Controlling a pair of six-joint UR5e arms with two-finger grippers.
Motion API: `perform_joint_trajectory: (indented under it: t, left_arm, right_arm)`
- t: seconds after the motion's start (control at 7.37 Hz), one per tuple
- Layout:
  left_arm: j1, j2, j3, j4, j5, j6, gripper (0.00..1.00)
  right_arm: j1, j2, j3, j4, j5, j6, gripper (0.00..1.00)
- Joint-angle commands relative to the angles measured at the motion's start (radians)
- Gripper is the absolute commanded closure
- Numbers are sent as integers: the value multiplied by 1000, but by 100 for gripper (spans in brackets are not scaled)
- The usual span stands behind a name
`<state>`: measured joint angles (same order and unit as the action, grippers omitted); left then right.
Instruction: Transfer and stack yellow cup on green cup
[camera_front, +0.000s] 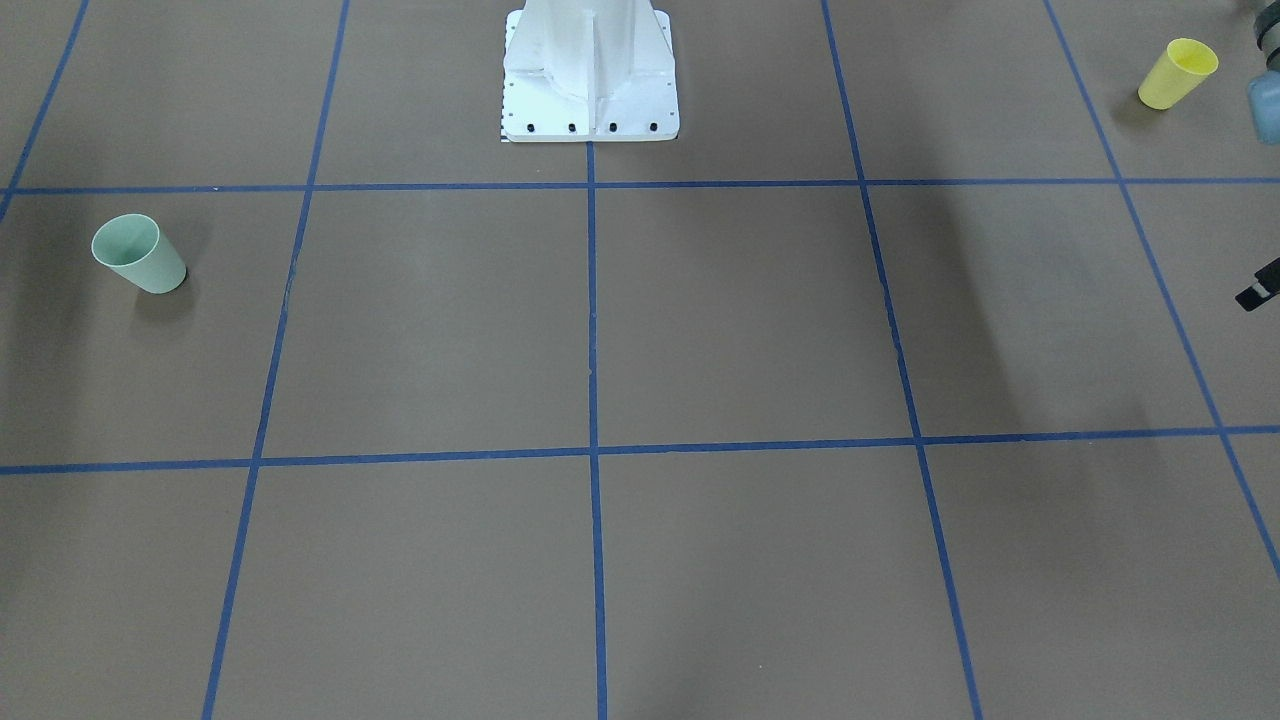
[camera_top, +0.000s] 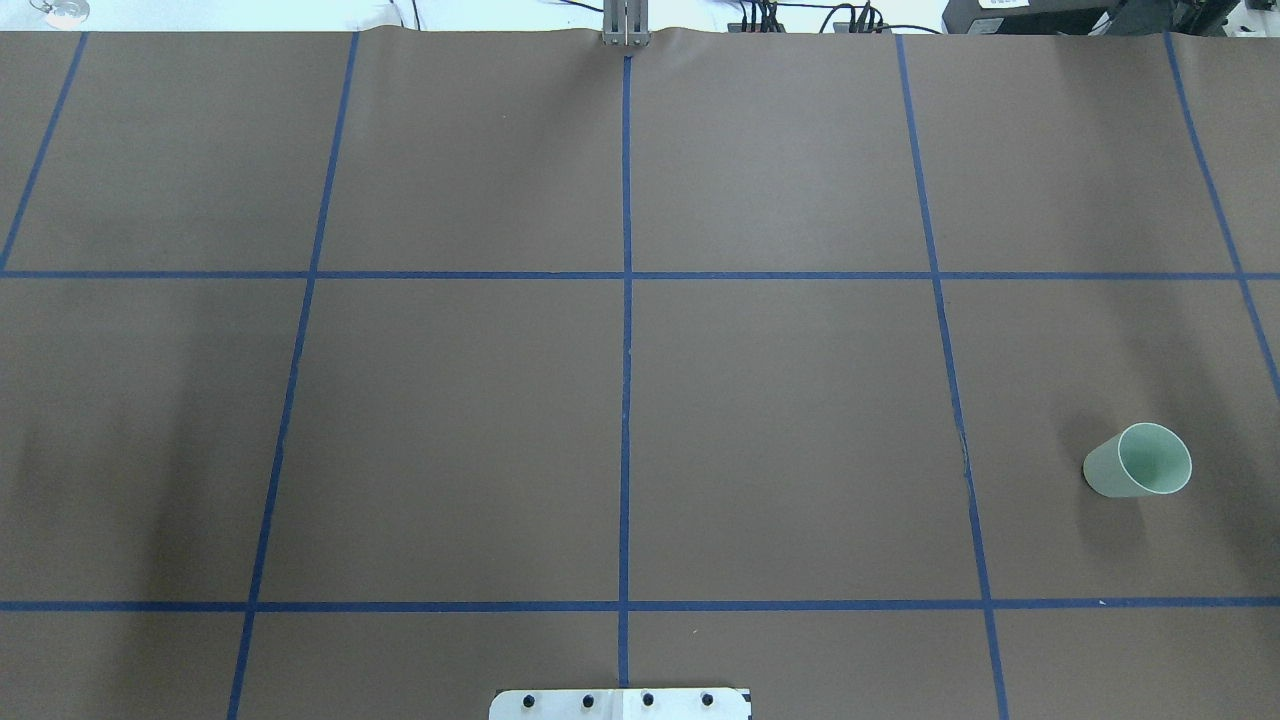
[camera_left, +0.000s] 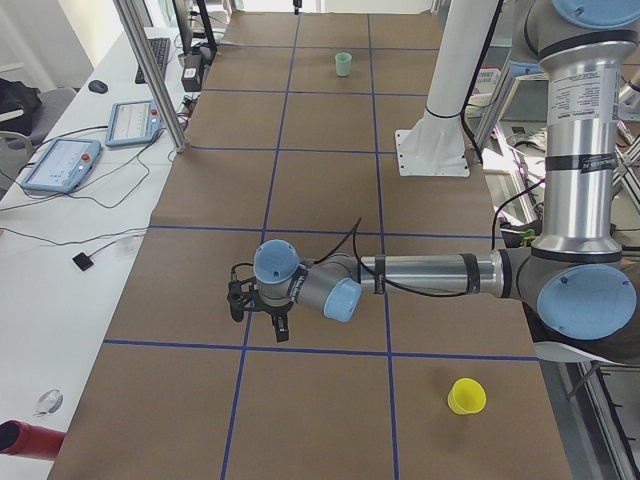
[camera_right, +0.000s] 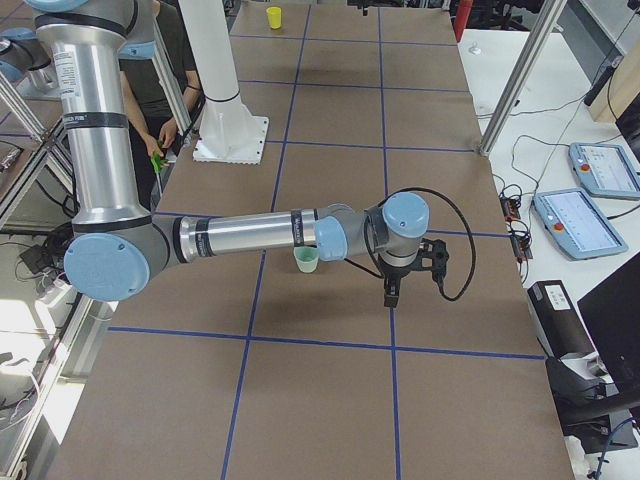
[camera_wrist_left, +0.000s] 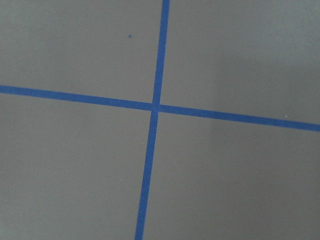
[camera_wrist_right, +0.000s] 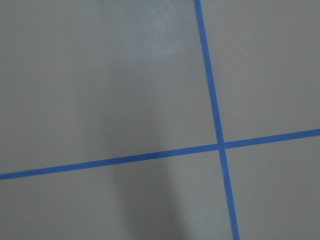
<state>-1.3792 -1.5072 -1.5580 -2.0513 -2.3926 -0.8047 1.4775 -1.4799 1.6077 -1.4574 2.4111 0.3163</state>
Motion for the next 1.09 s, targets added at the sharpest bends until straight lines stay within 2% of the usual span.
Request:
perform_joint_trajectory:
  t: [0.0, 0.14, 0.41, 0.54, 0.68, 0.81, 0.95]
  left_arm:
    - [230, 24, -64, -87, 204, -549, 0]
    - [314, 71, -106, -81, 310, -679, 0]
    - [327, 226, -199, -73, 380, -840, 0]
    - [406, 231, -238, 27, 445, -978, 0]
    - [486, 231, -307, 274, 572, -1072, 0]
    - [532, 226, -389, 459, 593, -1184, 0]
    - [605, 226, -422, 608, 640, -1335, 0]
  right_arm:
    - [-19, -19, -11, 86, 11, 3, 1]
    - [-20, -19, -20, 88, 26, 3, 1]
    - [-46, -19, -22, 89, 31, 0, 1]
    - [-48, -19, -22, 91, 31, -3, 1]
    - [-60, -19, -20, 91, 31, -5, 1]
    - [-71, -19, -20, 91, 30, 0, 1]
    - [-86, -19, -20, 92, 26, 0, 1]
